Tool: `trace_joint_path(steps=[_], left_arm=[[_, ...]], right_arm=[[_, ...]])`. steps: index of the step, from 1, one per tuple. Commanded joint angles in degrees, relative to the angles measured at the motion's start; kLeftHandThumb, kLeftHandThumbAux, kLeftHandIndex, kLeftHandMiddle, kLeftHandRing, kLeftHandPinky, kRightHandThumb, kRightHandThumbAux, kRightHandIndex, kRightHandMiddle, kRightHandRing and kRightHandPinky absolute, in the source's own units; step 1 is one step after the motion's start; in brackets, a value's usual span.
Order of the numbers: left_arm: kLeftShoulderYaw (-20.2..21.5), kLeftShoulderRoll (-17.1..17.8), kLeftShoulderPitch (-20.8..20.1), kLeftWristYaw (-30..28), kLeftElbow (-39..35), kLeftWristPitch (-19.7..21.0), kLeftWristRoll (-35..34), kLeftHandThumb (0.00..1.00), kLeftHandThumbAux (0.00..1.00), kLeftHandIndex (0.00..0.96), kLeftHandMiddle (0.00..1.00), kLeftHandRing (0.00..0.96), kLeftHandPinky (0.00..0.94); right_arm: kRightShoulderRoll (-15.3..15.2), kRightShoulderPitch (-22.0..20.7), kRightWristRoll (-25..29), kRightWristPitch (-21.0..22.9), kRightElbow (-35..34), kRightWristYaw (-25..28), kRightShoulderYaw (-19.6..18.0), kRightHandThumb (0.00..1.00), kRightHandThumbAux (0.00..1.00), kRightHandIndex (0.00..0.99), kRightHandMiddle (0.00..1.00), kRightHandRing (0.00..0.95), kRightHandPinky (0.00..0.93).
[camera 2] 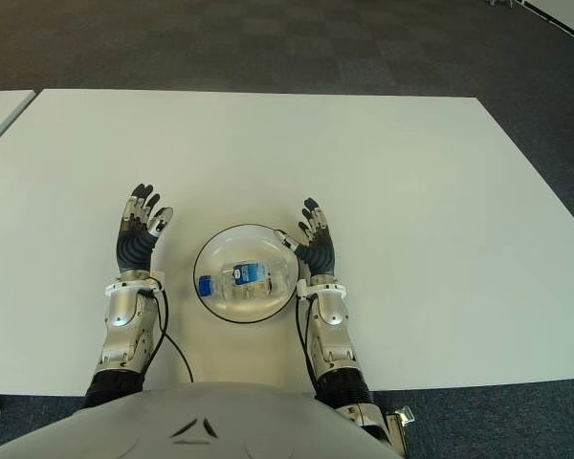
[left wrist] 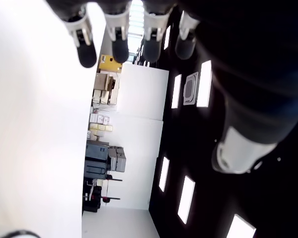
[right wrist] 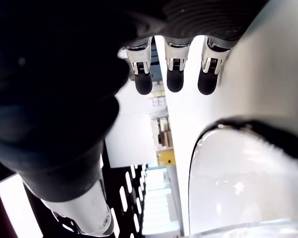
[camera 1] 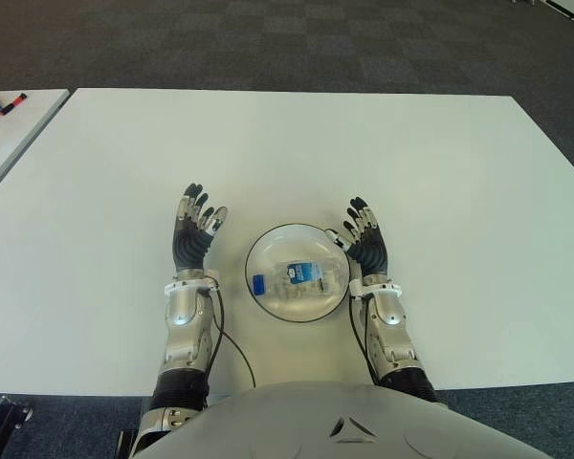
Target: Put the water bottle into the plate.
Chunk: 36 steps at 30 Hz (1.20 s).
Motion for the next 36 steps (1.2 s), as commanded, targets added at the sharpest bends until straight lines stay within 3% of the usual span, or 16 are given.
trace_joint_path(steps=[1,12,22,36], left_arm=[[0.74,-0.24,-0.77,-1.37,0.50,1.51,-1.92,0.222,0.722,0.057,0.084,0.093,0.141],[1.44,-0.50,-1.14,-3.57,1.16,2.83,-4.70,0.233,0.749,0.053,0.091,0.095,0.138],[1.32,-0.45,-0.85,-4.20,1.37,2.13,-3.82,0.173,0.787,0.050,0.091,0.103,0.163],[2.08,-0.87,-0.86,-3.96,1.86,1.92,-4.33,0.131,0.816,0.053,0.102,0.117,0.173]], right_arm=[[4.39,2.12,-0.64,0.69,-0.75,-1.54,0.94,0.144,0.888,0.024,0.035,0.051,0.103],[4.50,2.99,-0.64,0.26,-1.65,-3.29,1.80,0.140,0.876,0.026,0.043,0.060,0.112],[4.73,3.21,-0.78,0.05,-2.05,-4.99,2.34,0.176,0.849,0.029,0.051,0.066,0.111],[4.21,3.01,-0.72,1.77,-2.60,-6.26,2.52,0.139,0.816,0.019,0.055,0.068,0.111]])
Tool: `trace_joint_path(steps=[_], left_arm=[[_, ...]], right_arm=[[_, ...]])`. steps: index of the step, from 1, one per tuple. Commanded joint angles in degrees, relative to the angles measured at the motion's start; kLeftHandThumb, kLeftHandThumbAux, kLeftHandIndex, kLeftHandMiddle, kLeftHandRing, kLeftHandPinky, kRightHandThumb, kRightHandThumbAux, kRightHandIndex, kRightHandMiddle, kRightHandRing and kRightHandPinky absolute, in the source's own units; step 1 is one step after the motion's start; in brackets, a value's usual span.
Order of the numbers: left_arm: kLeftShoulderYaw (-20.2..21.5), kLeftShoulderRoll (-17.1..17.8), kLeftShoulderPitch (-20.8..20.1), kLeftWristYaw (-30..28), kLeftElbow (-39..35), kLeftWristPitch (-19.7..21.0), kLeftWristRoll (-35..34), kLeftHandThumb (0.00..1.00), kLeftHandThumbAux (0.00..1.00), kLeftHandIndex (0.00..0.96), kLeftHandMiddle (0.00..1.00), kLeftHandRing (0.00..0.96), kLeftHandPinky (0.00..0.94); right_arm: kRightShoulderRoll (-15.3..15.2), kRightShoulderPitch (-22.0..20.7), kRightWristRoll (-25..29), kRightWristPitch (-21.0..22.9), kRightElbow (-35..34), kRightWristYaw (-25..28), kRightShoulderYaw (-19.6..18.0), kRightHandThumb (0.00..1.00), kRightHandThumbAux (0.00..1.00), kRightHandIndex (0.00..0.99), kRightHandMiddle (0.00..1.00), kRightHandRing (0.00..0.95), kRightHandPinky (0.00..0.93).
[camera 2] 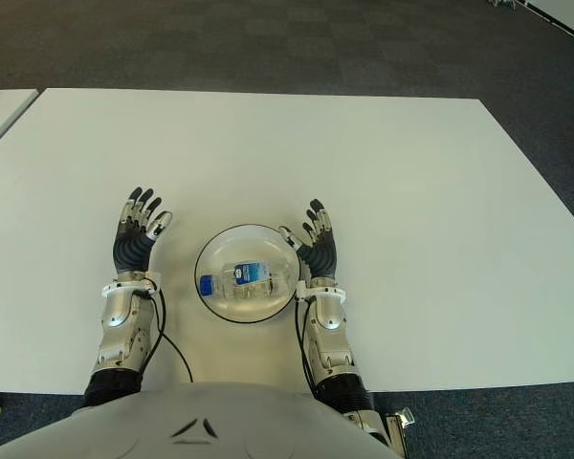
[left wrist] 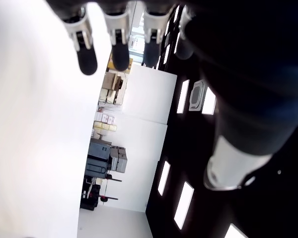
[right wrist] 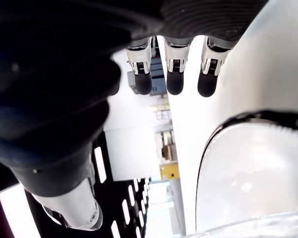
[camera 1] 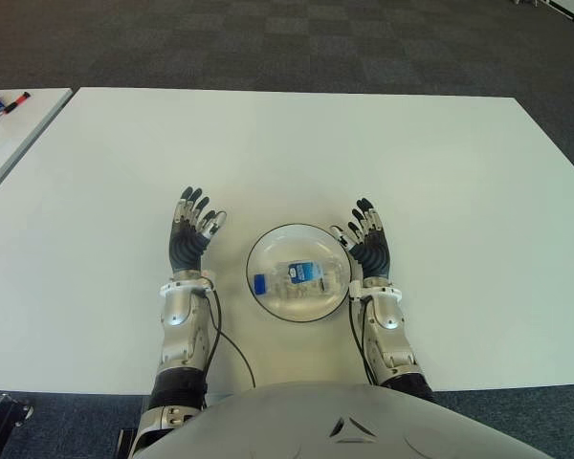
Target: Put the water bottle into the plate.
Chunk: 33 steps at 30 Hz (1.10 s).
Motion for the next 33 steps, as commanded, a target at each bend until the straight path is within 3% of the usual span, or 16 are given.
trace_joint_path(steps=[1,21,33], left_arm=[[0.28,-0.55,-0.46,-0.55,0.83,0.24,-0.31,0.129,0.819,0.053,0.101,0.117,0.172],[1.55,-0.80,-0.97,-1.47,1.74,0.49,-2.04,0.152,0.826,0.056,0.102,0.117,0.163],[1.79,-0.17,-1.05,-1.31,2.48,-0.23,-1.30,0.149,0.832,0.054,0.101,0.112,0.150]], right_arm=[[4.34,1.23,-0.24,1.78,-0.09,-0.67,0.41,0.136,0.812,0.019,0.056,0.068,0.111],[3.29,-1.34,-0.33,1.20,1.19,-3.95,-3.16,0.118,0.797,0.043,0.067,0.075,0.123],[0.34,-2.78,-1.04,0.75,2.12,-1.56,-4.86,0.110,0.809,0.042,0.069,0.074,0.115]])
